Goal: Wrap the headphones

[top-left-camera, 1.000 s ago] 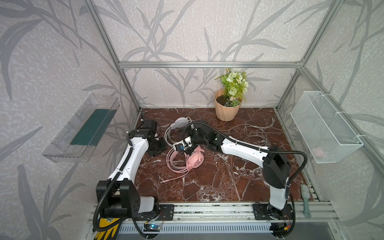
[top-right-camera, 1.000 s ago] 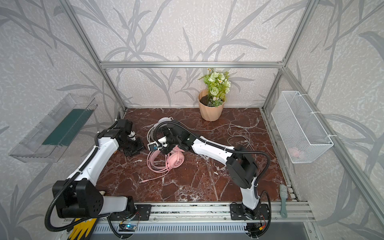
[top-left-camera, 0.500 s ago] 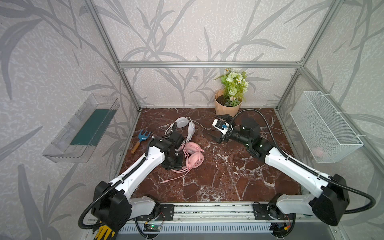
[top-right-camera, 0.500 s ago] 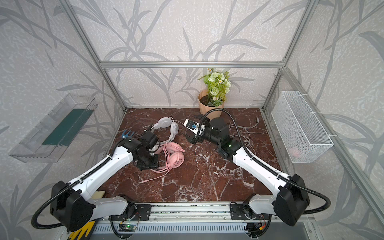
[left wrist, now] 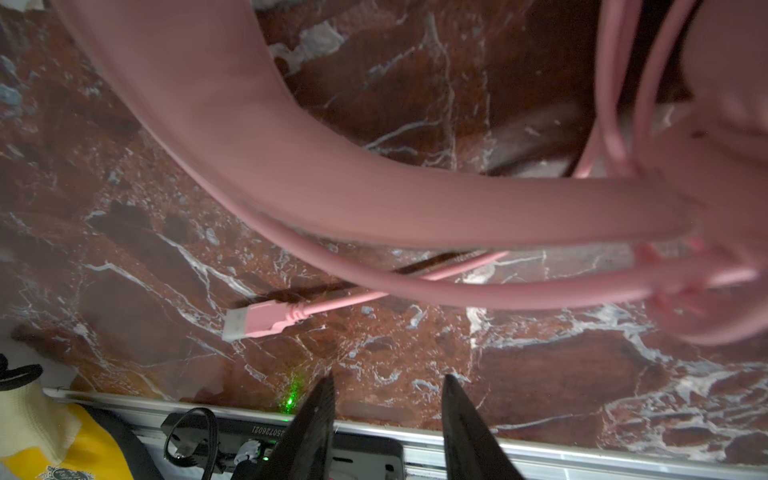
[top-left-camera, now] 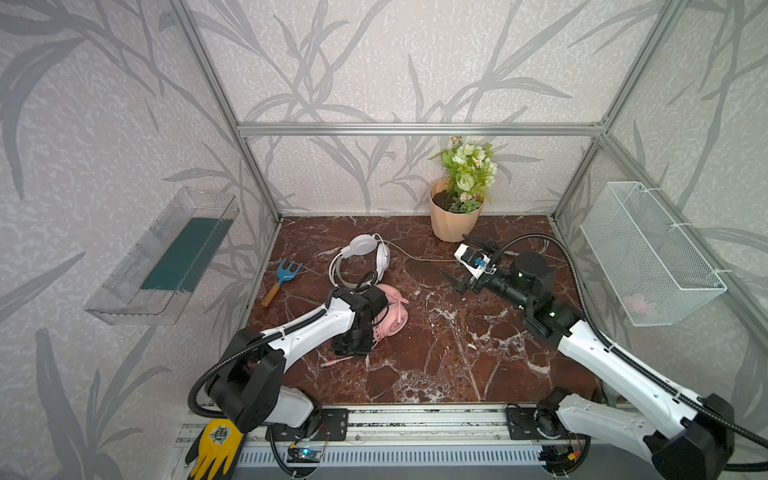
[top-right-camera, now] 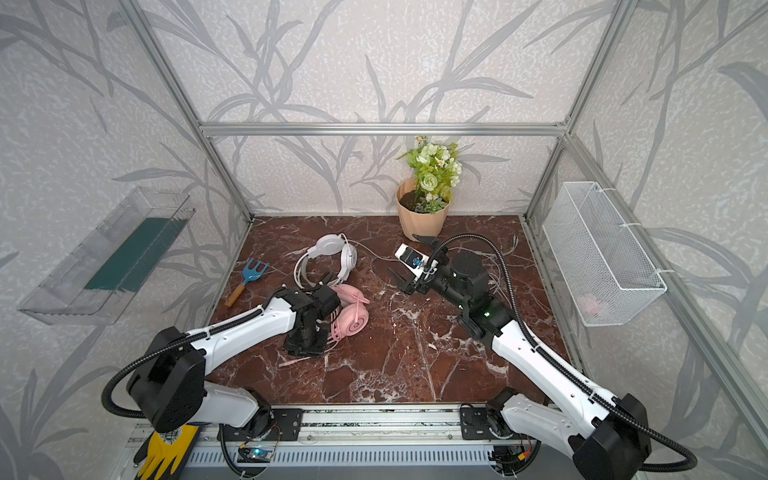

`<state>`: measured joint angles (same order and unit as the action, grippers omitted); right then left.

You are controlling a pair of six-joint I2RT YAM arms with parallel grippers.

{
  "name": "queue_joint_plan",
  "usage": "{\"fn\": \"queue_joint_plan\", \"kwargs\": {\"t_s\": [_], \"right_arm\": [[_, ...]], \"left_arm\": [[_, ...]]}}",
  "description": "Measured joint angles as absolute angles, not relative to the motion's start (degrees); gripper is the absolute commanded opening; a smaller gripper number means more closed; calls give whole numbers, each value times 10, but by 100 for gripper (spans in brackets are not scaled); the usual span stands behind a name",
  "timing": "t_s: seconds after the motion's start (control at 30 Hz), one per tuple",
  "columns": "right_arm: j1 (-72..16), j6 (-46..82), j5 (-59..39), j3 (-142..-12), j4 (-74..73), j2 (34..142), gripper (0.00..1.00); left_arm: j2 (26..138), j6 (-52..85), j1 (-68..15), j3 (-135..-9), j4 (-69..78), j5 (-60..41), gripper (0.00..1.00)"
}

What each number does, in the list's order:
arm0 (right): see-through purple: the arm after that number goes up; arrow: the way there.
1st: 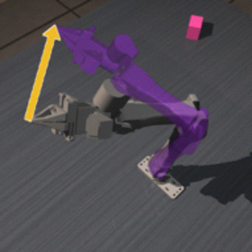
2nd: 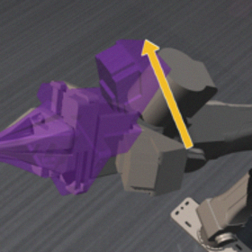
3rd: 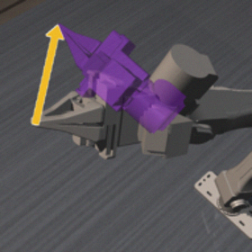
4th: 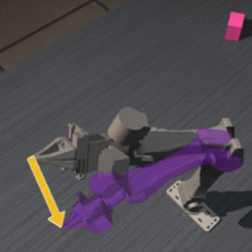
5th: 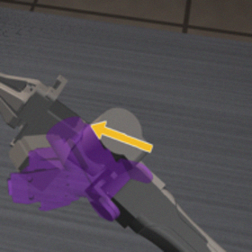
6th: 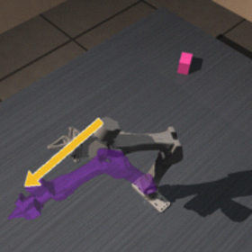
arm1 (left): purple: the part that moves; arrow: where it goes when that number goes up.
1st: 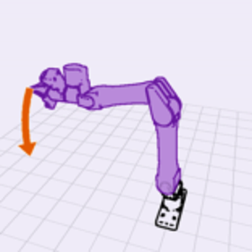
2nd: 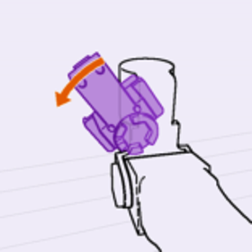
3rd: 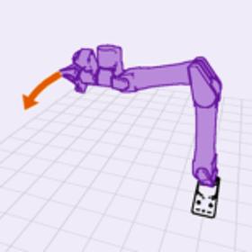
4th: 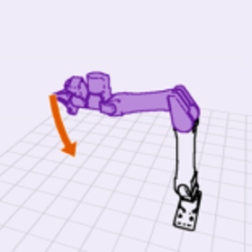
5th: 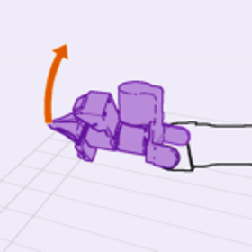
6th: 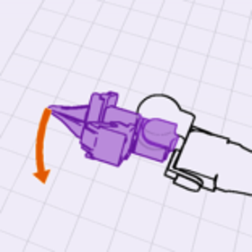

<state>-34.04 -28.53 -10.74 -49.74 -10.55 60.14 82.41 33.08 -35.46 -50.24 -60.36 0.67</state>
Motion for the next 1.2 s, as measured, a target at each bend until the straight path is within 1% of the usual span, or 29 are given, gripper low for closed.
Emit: {"fn": "queue_joint_plan", "kwargs": {"t_s": [0.2,0.33,0.4,0.43,0.57,0.7,0.8,0.9,1.0,1.2], "right_arm": [[-336,-282,-105,-491,-105,600,99],[-332,-275,-103,-486,-105,600,99],[-331,-272,-103,-484,-105,601,99],[-330,-270,-102,-483,-105,601,99],[-329,-264,-99,-480,-105,601,99],[-327,-261,-95,-478,-106,601,99],[-325,-261,-92,-478,-105,601,99],[-325,-261,-89,-478,-105,600,99],[-325,-261,-88,-474,-105,597,99],[-321,-262,-83,-466,-104,591,99]], "left_arm": [[822,335,-355,-499,-576,9,43],[770,341,-350,-509,-573,25,44],[735,346,-344,-521,-571,38,48],[717,348,-335,-529,-570,44,50],[687,362,-253,-548,-555,54,50],[731,359,-177,-548,-530,53,51],[789,354,-153,-558,-511,31,51],[838,347,-141,-576,-492,6,54],[863,340,-140,-585,-479,-12,54],[922,311,-138,-603,-488,-13,53]]}}
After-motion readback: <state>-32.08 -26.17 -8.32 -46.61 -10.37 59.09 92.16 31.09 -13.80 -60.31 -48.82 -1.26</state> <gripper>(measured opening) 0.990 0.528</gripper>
